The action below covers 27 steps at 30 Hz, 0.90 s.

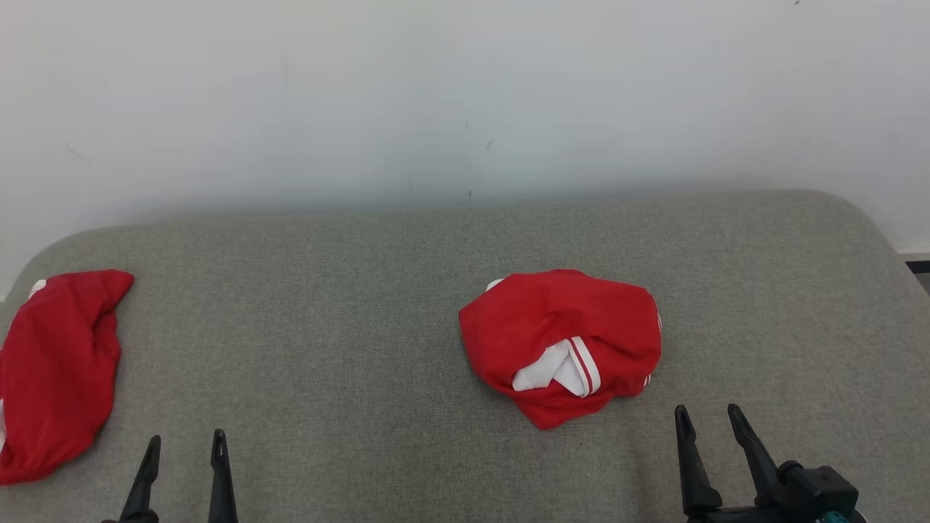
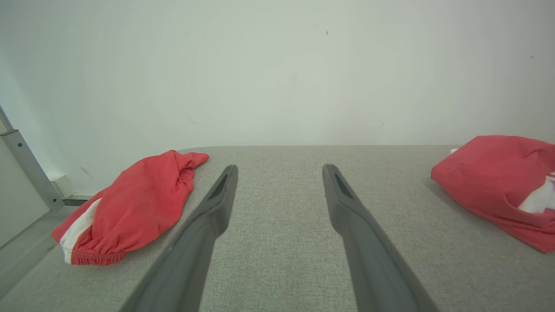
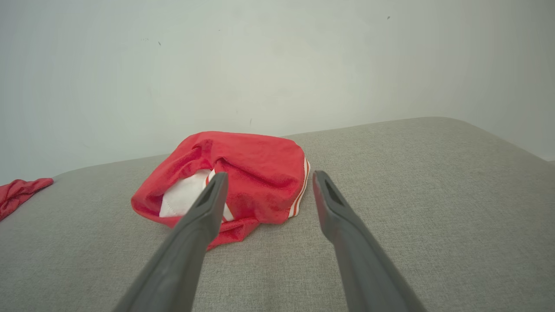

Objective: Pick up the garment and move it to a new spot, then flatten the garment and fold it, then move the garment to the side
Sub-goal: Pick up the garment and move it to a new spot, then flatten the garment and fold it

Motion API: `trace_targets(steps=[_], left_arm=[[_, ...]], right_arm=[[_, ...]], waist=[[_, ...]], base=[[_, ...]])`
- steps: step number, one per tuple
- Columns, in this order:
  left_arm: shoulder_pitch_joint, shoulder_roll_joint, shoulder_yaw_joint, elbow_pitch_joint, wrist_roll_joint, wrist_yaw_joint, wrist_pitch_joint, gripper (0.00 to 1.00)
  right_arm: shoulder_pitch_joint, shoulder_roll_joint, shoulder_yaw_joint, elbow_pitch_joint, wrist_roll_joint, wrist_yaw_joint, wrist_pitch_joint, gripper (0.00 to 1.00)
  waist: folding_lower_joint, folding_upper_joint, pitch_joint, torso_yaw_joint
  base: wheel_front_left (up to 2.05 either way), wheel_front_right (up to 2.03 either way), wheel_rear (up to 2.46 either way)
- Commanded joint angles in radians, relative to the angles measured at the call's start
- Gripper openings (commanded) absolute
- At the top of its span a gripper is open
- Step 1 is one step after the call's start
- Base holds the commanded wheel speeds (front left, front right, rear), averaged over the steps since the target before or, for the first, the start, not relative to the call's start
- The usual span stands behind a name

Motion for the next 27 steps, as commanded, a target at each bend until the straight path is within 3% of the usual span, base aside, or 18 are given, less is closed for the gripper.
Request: trace_targets(steps=[1,27], left_arm=[[-0.005,0.0,0.003,0.002,0.005,-0.001,-0.004,1.0],[-0.004,0.01,-0.008,-0.006,-0.011,0.004,0.01,1.0]], right_arm=[[0.006,0.001,0.002,0.001,0.002,-0.002,-0.002,1.0],[0.013,0.001,0.003,-0.004,0.002,-0.002,0.009,1.0]], waist=[[0.0,-0.0001,0.0,0.0],[0.0,-0.0001,-0.005,0.001]], base=[[0.0,0.0,0.0],[0.0,0.0,0.0]])
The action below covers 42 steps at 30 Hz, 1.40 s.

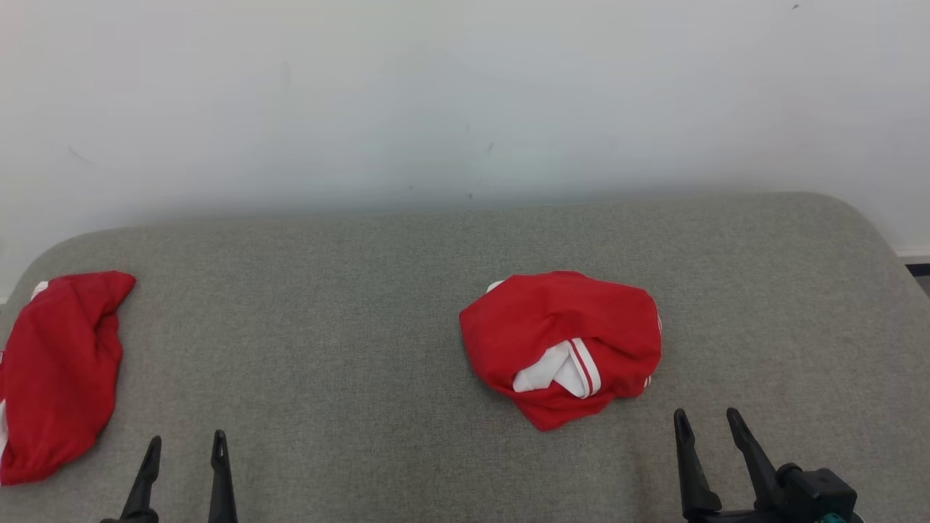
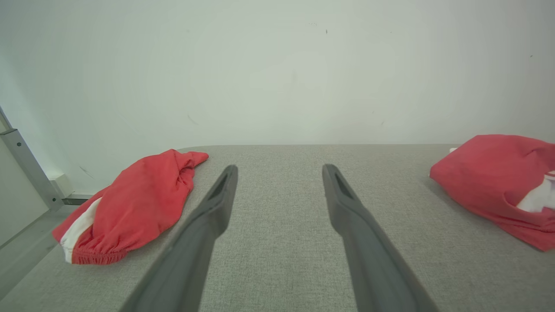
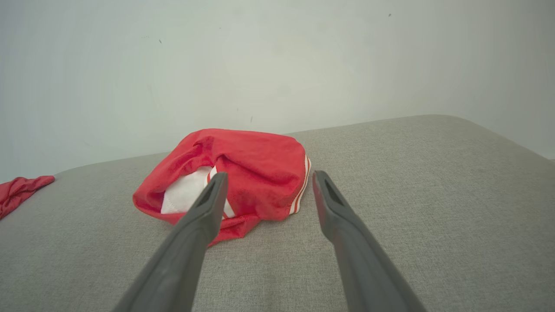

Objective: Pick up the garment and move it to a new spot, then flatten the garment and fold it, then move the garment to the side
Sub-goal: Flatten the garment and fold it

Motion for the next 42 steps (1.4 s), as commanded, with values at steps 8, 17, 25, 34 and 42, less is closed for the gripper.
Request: trace_targets(steps=[8,17,25,34,42], left_arm=[[-0.001,0.002,-0.004,-0.006,-0.014,0.003,0.007,1.0],[-0.003,0.004,-0.008,-0.011,-0.021,0.007,0.013,1.0],[-0.022,-0.001,-0.02,-0.014,-0.023,0.006,0.016,1.0],[-0.08,-0.024,-0.063,0.018,-0.013,-0.023,0.009,1.0],[-0.142,-0.056,-0.09,0.058,-0.007,-0.045,-0.002,1.0]], right_arm=[[0.009,0.001,0.001,-0.004,-0.002,-0.002,0.006,1.0],[0.014,0.001,-0.002,-0.009,-0.005,-0.002,0.008,1.0],[-0.026,0.001,0.01,0.0,-0.034,-0.002,0.025,1.0],[-0.198,-0.003,0.036,0.149,-0.13,-0.002,0.076,1.0],[-0.376,-0.054,0.011,0.429,-0.168,-0.002,0.058,1.0]], waist=[[0.0,-0.0001,0.0,0.002],[0.0,-0.0001,0.002,0.007],[0.0,-0.0001,0.013,0.027],[0.0,-0.0001,0.055,0.1],[0.0,-0.0001,0.109,0.169]], base=[[0.0,0.0,0.0],[0.0,0.0,0.0],[0.0,0.0,0.0],[0.0,0.0,0.0],[0.0,0.0,0.0]])
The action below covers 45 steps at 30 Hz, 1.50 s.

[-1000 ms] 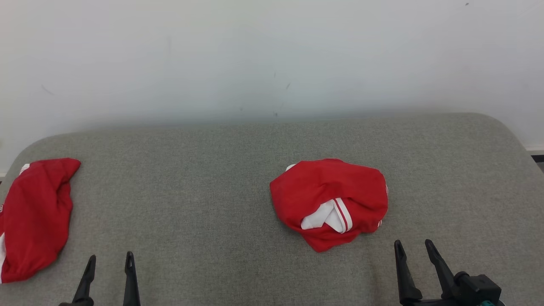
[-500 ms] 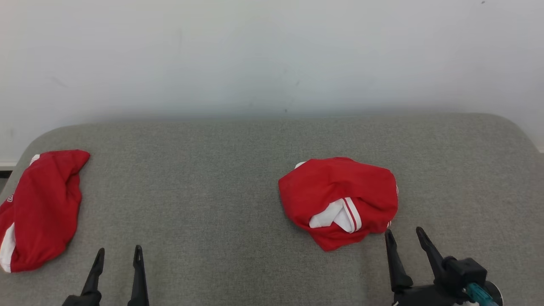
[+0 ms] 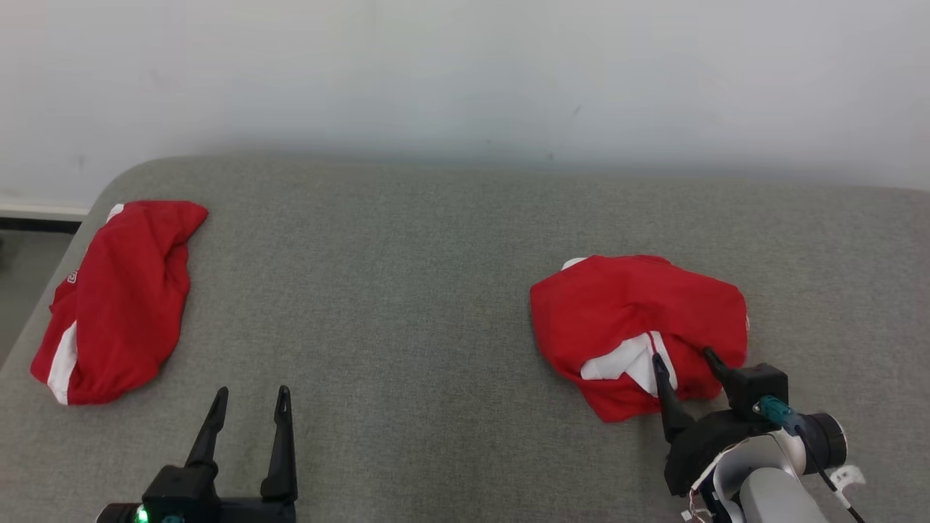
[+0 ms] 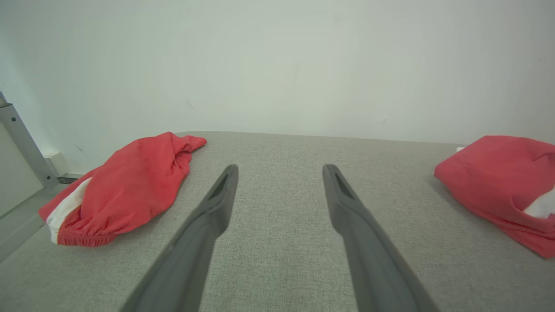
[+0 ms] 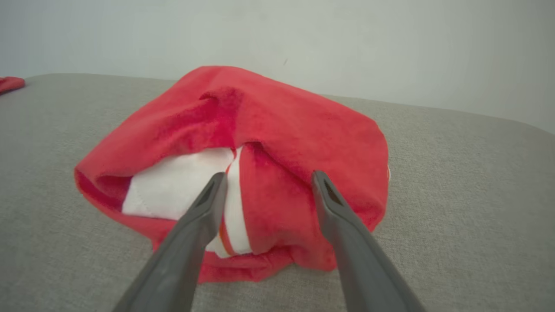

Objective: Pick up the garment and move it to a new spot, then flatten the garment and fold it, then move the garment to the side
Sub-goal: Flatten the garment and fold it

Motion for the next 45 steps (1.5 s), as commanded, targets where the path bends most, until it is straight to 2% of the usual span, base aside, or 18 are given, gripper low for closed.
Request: trace_targets(steps=[1,4,5,7,10,15,18,24,30,33,36,41,45], left_arm=[[-0.02,-0.008,-0.004,0.008,0.002,-0.007,-0.008,1.0],[-0.032,-0.019,-0.007,0.023,0.003,-0.012,-0.011,1.0],[-0.036,-0.022,-0.006,0.027,0.003,-0.013,-0.011,1.0],[-0.04,-0.027,-0.008,0.036,0.005,-0.016,-0.013,1.0],[-0.042,-0.031,-0.006,0.049,0.006,-0.021,-0.014,1.0],[-0.022,-0.028,0.004,0.064,0.002,-0.026,-0.016,1.0],[-0.008,-0.025,0.007,0.065,0.005,-0.031,-0.017,1.0],[0.008,-0.029,0.007,0.053,0.009,-0.032,-0.016,1.0],[0.01,-0.043,-0.004,0.055,0.013,-0.04,-0.016,1.0],[0.015,-0.047,-0.007,0.056,0.015,-0.041,-0.016,1.0],[0.013,-0.049,-0.009,0.059,0.016,-0.049,-0.016,1.0],[-0.009,-0.057,-0.026,0.069,0.022,-0.059,-0.016,1.0],[-0.021,-0.065,-0.04,0.086,0.022,-0.072,-0.016,1.0]], right_arm=[[-0.028,-0.007,0.005,0.044,-0.012,-0.002,-0.006,1.0],[-0.071,-0.015,0.01,0.141,-0.022,-0.002,-0.026,1.0],[-0.084,-0.018,0.009,0.17,-0.023,-0.002,-0.032,0.77],[-0.108,-0.024,0.007,0.221,-0.026,-0.002,-0.042,0.0],[-0.137,-0.029,0.015,0.259,-0.022,-0.002,-0.083,0.0],[-0.141,-0.03,0.046,0.222,-0.01,-0.002,-0.117,0.0],[-0.125,-0.03,0.101,0.109,0.01,-0.002,-0.12,0.0],[-0.009,-0.057,0.274,-0.162,0.047,-0.002,-0.118,0.0],[0.137,-0.084,0.436,-0.293,0.101,-0.002,-0.093,0.0],[0.206,-0.095,0.47,-0.307,0.126,-0.002,-0.072,0.0],[0.229,-0.103,0.463,-0.309,0.136,-0.002,-0.069,0.0],[0.147,-0.108,0.475,-0.301,0.124,-0.002,-0.05,0.0],[0.038,-0.082,0.544,-0.242,0.115,-0.002,-0.033,0.0]], waist=[[0.0,-0.0001,0.035,0.038],[0.0,-0.0001,0.044,0.05],[0.0,-0.0001,0.045,0.052],[0.0,-0.0001,0.045,0.055],[0.0,-0.0001,0.034,0.053],[0.0,-0.0001,0.005,0.025],[0.0,-0.0001,-0.018,-0.004],[0.0,-0.0001,-0.044,-0.051],[0.0,-0.0001,-0.044,-0.068],[0.0,-0.0001,-0.043,-0.069],[0.0,-0.0001,-0.042,-0.061],[0.0,-0.0001,-0.044,-0.019],[0.0,-0.0001,-0.043,0.028]], base=[[0.0,0.0,0.0],[0.0,0.0,0.0],[0.0,0.0,0.0],[0.0,0.0,0.0],[0.0,0.0,0.0],[0.0,0.0,0.0],[0.0,0.0,0.0],[0.0,0.0,0.0],[0.0,0.0,0.0],[0.0,0.0,0.0],[0.0,0.0,0.0],[0.0,0.0,0.0],[0.0,0.0,0.0]])
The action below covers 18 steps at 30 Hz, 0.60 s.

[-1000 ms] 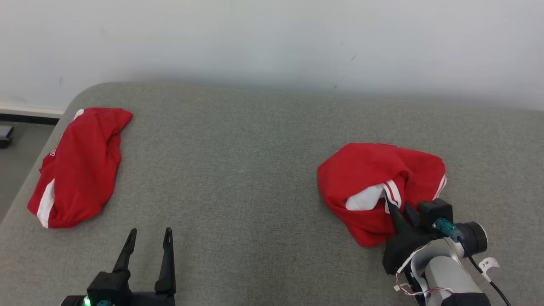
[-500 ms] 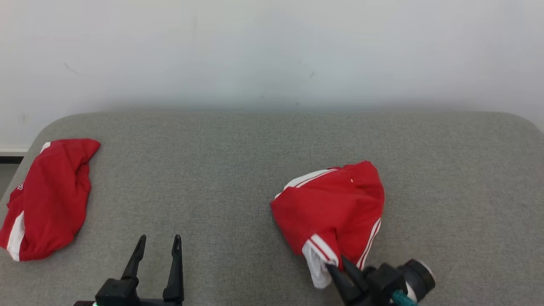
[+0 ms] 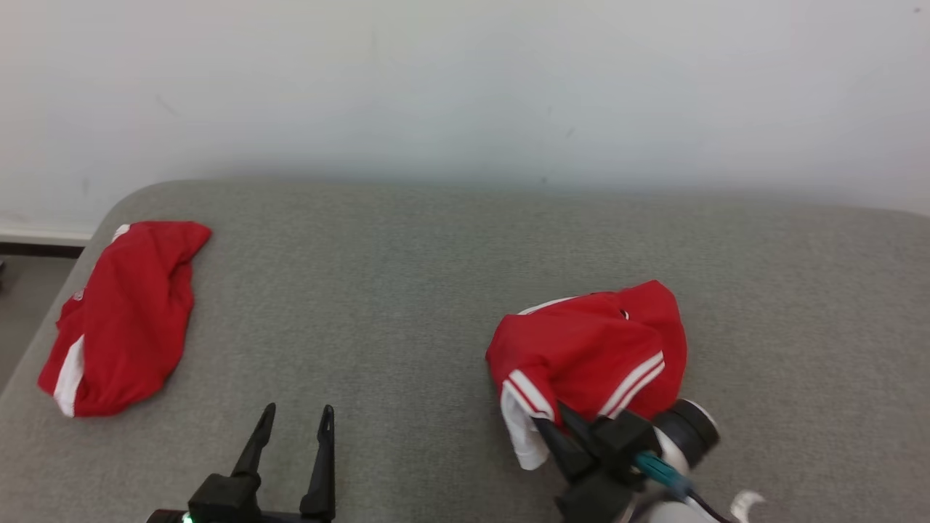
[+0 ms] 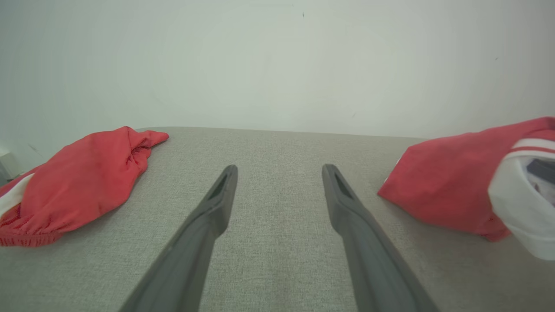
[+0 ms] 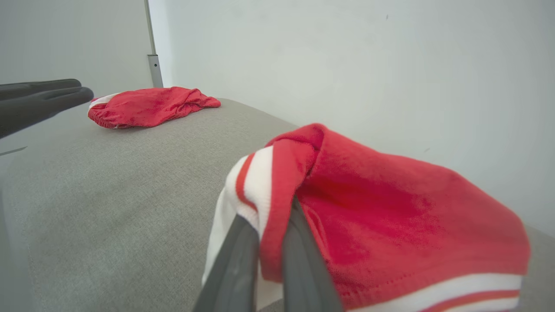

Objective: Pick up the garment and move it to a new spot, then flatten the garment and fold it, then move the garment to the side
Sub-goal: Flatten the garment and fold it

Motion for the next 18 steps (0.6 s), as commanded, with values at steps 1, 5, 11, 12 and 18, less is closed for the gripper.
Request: trace_targets(steps=[1,5,11,12,18], left_arm=[[-0.013,-0.01,-0.011,0.008,0.007,-0.007,-0.003,1.0],[-0.029,-0.027,-0.031,0.026,0.013,-0.016,-0.003,1.0],[-0.046,-0.044,-0.048,0.045,0.018,-0.026,-0.003,1.0],[-0.045,-0.045,-0.047,0.048,0.018,-0.025,-0.003,1.0],[-0.022,-0.034,-0.02,0.049,0.012,-0.013,-0.003,1.0]], right_arm=[[-0.057,0.026,0.04,0.043,-0.003,-0.002,0.005,0.0],[-0.175,0.078,0.115,0.193,0.024,-0.002,-0.005,0.0],[-0.264,0.125,0.186,0.4,0.071,-0.002,-0.036,1.0],[-0.274,0.131,0.193,0.43,0.083,-0.002,-0.043,1.0],[-0.293,0.144,0.18,0.443,0.139,-0.002,-0.08,1.0]], waist=[[0.0001,0.0,0.004,0.051],[0.0001,0.0,0.017,0.102],[0.0001,0.0,0.025,0.149],[0.0001,0.0,0.025,0.151],[0.0001,0.0,0.008,0.118]], base=[[0.0,0.0,0.0],[0.0,0.0,0.0],[0.0,0.0,0.0],[0.0,0.0,0.0],[0.0,0.0,0.0]])
